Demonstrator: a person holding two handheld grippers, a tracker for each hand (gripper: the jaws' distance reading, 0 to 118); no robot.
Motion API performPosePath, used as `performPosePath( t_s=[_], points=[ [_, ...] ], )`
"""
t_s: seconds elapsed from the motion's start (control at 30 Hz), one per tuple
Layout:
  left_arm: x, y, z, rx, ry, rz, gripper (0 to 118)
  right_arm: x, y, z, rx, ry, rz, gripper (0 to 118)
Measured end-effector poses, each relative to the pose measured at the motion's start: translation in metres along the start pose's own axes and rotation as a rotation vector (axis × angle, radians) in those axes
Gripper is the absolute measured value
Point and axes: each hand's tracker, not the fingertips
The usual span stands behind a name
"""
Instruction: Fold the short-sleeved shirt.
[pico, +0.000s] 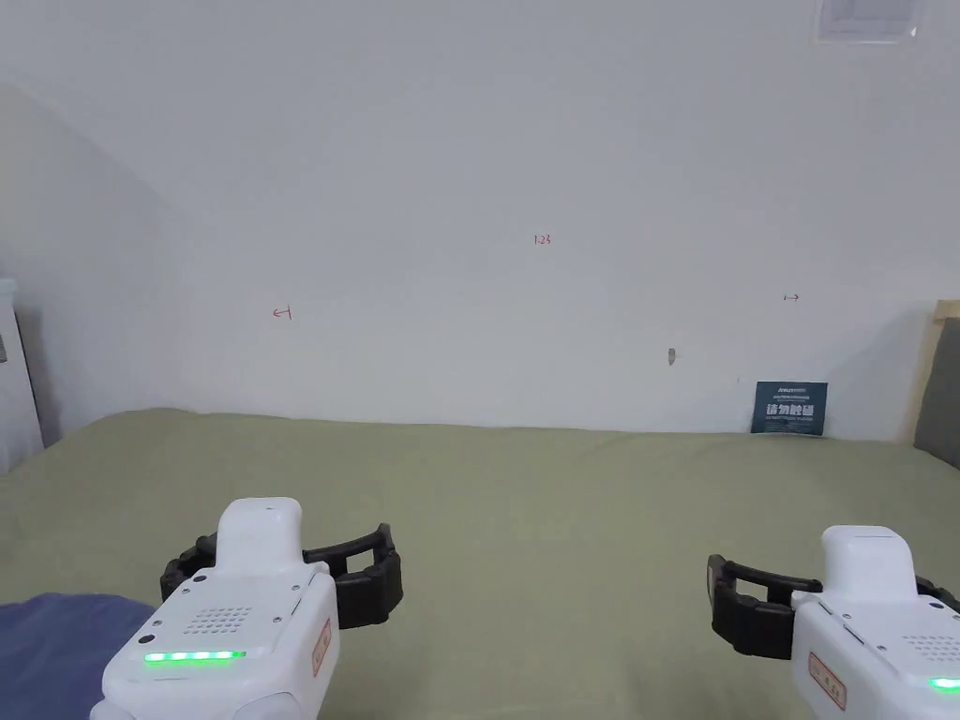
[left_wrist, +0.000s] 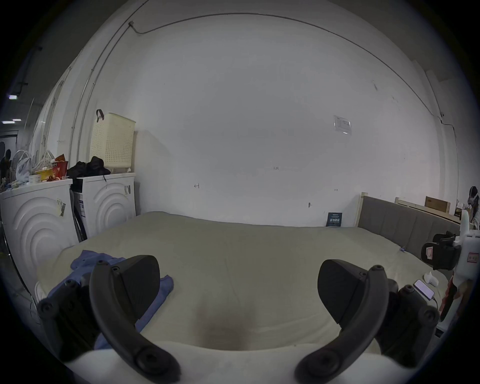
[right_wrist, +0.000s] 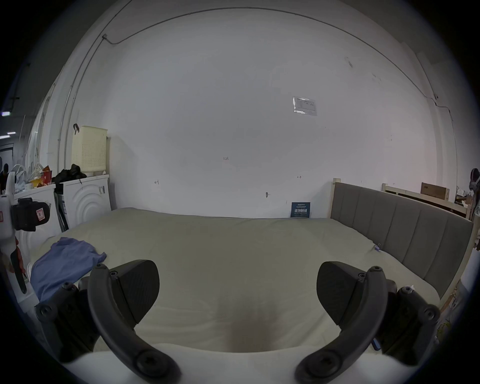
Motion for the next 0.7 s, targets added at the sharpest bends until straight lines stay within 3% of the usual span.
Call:
performPosePath(
  t_s=[0.7],
  points=[
    [0.0042,0.0029,0.0004,-0.021,-0.011,-0.007,118,0.0023,0.0015,0.0017,0.005,-0.005,-0.001,118]
  ],
)
